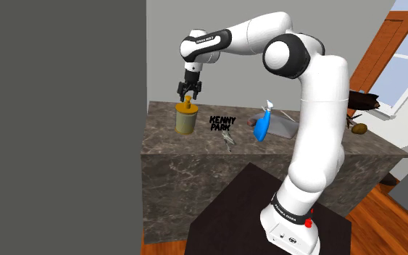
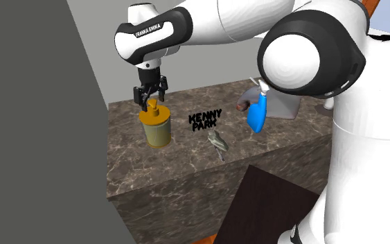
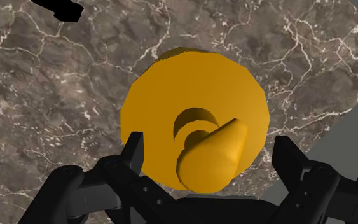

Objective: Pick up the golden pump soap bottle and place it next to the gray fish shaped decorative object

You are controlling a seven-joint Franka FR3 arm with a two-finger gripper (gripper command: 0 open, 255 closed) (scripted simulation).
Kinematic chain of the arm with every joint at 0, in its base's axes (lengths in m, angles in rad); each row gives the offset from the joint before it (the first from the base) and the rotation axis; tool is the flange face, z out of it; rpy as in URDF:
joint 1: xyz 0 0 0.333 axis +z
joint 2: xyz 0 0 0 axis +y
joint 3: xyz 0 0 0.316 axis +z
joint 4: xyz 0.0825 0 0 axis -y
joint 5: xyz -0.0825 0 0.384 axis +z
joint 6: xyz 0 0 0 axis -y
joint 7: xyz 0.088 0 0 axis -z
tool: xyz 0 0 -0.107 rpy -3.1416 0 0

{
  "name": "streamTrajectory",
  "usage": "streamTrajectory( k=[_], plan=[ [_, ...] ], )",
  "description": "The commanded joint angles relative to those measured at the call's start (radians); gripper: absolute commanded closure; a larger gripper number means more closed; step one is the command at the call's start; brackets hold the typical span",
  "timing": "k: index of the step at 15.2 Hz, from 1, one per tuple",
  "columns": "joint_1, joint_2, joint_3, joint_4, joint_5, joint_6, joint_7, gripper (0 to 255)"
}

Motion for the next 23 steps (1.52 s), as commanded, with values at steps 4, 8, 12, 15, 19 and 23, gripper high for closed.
streamTrajectory(
  k=[4, 8, 12, 15, 19, 23],
  plan=[
    [0.000, 0.000, 0.000, 0.000, 0.000, 0.000, 0.000, 255],
    [0.000, 0.000, 0.000, 0.000, 0.000, 0.000, 0.000, 255],
    [0.000, -0.003, 0.000, 0.009, -0.001, -0.012, 0.001, 255],
    [0.000, -0.012, -0.001, 0.037, -0.002, -0.048, 0.004, 255],
    [-0.001, -0.020, -0.002, 0.078, -0.004, -0.098, 0.008, 255],
    [-0.002, -0.025, -0.002, 0.125, -0.006, -0.150, 0.011, 255]
  ],
)
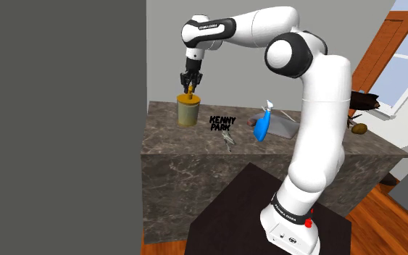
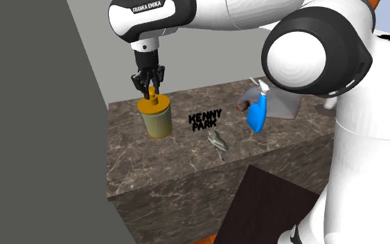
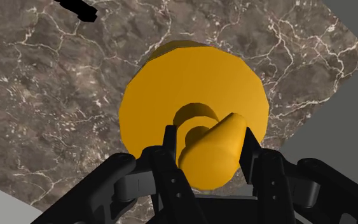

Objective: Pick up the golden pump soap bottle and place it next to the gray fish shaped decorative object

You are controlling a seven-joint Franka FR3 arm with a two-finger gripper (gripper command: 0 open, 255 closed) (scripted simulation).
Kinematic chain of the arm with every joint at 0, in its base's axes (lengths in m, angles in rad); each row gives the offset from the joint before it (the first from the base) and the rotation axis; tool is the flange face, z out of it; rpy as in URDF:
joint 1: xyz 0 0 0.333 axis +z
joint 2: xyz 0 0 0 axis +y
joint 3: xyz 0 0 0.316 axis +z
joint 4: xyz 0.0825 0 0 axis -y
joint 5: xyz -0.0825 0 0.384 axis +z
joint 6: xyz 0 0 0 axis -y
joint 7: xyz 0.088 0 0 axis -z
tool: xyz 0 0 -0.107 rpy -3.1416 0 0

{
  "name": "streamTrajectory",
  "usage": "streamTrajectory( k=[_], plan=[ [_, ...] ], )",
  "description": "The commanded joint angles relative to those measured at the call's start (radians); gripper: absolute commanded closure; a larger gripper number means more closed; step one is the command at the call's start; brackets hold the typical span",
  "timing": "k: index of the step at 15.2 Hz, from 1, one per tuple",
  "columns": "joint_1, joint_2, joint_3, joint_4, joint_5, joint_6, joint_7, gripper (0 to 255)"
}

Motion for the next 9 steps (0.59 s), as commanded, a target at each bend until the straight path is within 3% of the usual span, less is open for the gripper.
streamTrajectory(
  k=[1, 9],
  plan=[
    [0.001, -0.007, 0.000, 0.020, -0.001, -0.026, 0.004, 255],
    [-0.002, -0.002, 0.000, 0.134, -0.002, -0.136, 0.010, 255]
  ],
)
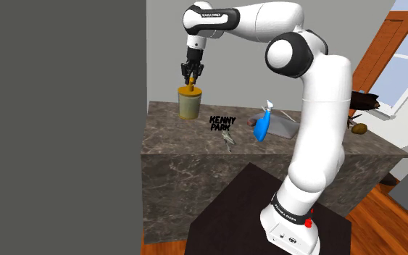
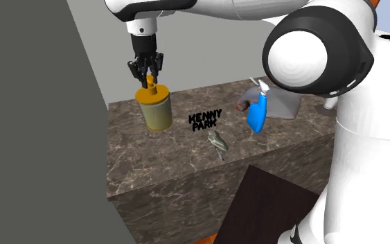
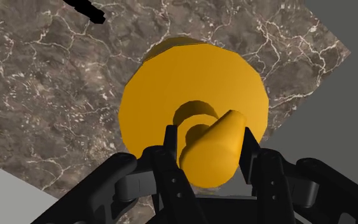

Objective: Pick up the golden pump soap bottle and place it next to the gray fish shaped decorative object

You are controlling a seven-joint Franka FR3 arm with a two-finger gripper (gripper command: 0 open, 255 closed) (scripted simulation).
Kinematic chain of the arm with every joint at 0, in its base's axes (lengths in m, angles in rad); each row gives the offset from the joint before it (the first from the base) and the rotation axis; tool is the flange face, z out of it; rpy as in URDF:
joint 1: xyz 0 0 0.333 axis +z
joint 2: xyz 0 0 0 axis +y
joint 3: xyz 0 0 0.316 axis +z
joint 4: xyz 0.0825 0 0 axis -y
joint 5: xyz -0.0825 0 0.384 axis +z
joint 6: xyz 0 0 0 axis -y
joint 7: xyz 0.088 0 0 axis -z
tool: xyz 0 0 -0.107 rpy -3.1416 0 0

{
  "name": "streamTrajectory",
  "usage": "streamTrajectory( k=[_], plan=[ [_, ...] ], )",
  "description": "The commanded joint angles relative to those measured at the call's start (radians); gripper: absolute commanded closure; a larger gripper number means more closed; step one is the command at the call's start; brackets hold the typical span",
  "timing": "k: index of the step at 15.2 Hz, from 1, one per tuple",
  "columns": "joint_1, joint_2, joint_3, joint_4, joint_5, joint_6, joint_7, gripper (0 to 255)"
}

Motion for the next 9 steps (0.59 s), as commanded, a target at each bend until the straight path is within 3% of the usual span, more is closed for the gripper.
streamTrajectory(
  k=[1, 9],
  plan=[
    [-0.001, 0.004, 0.000, 0.035, 0.000, -0.031, 0.002, 255],
    [-0.096, -0.049, -0.050, -0.030, 0.006, -0.029, -0.144, 255]
  ],
)
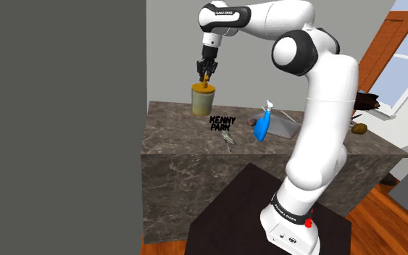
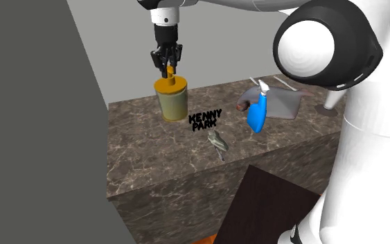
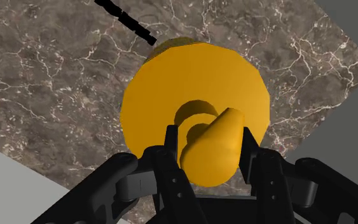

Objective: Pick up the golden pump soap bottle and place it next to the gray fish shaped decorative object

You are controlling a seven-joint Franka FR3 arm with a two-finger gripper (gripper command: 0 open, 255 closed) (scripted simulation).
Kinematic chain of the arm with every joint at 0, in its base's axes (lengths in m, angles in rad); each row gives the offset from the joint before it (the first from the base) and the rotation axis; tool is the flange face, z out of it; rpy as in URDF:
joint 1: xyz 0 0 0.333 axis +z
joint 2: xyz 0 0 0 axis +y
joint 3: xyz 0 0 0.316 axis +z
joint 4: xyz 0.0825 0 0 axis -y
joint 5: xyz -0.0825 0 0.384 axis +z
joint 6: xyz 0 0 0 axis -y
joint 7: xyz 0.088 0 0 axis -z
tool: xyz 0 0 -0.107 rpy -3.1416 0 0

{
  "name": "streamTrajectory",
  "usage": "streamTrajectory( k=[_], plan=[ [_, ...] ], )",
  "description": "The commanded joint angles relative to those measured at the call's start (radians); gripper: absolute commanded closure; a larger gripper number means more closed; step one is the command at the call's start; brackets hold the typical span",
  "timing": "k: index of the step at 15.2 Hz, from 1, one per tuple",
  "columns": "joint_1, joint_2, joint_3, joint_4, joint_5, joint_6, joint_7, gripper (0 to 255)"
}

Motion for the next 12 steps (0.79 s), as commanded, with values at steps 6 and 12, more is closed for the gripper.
streamTrajectory(
  k=[6, 12],
  plan=[
    [-0.097, -0.010, -0.051, -0.014, 0.008, -0.006, -0.149, 255],
    [-0.187, 0.021, -0.096, 0.030, 0.021, -0.028, -0.279, 255]
  ],
)
